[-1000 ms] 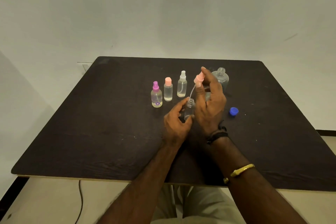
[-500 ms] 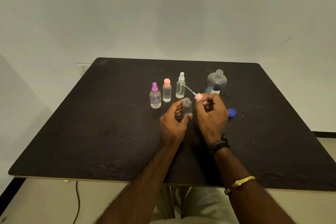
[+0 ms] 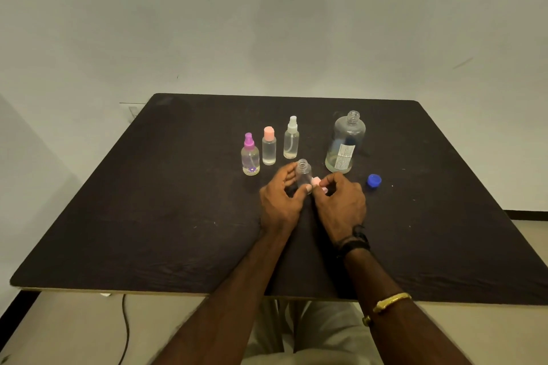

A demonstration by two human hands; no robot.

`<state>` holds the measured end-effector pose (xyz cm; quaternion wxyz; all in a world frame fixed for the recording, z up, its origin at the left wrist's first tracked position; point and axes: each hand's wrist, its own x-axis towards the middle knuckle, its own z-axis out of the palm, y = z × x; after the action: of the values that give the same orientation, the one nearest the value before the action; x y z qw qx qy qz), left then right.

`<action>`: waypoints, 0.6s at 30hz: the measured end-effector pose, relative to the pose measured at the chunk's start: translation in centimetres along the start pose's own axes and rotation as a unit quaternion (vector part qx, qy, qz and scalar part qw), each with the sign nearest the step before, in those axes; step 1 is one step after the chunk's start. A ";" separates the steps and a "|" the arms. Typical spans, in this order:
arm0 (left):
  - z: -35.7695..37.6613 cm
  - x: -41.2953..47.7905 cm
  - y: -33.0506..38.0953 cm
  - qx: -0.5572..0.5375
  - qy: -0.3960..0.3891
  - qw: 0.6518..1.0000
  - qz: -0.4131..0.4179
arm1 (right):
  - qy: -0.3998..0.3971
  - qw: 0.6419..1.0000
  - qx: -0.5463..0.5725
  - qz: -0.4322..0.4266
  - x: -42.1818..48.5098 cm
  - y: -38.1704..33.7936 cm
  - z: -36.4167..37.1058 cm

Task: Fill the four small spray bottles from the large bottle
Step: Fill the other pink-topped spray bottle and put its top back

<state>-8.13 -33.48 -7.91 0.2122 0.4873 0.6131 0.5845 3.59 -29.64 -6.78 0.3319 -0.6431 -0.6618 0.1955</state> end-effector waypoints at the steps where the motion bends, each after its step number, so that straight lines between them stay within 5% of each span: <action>1: 0.0 0.0 0.0 0.000 -0.001 1.000 -0.002 | -0.004 1.000 -0.004 0.002 0.0 0.0 0.0; 12: -0.1 -0.1 0.4 -0.004 0.000 1.000 0.010 | 0.030 0.999 0.025 -0.025 0.3 -0.1 0.0; 18: 0.0 -0.1 0.2 -0.010 -0.003 1.000 0.007 | 0.200 0.955 0.204 -0.081 1.5 -2.4 -1.5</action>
<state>-8.02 -33.58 -7.72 0.2150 0.4913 0.6032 0.5903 2.98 -28.65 -3.80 0.5964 -0.5318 -0.5779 0.1659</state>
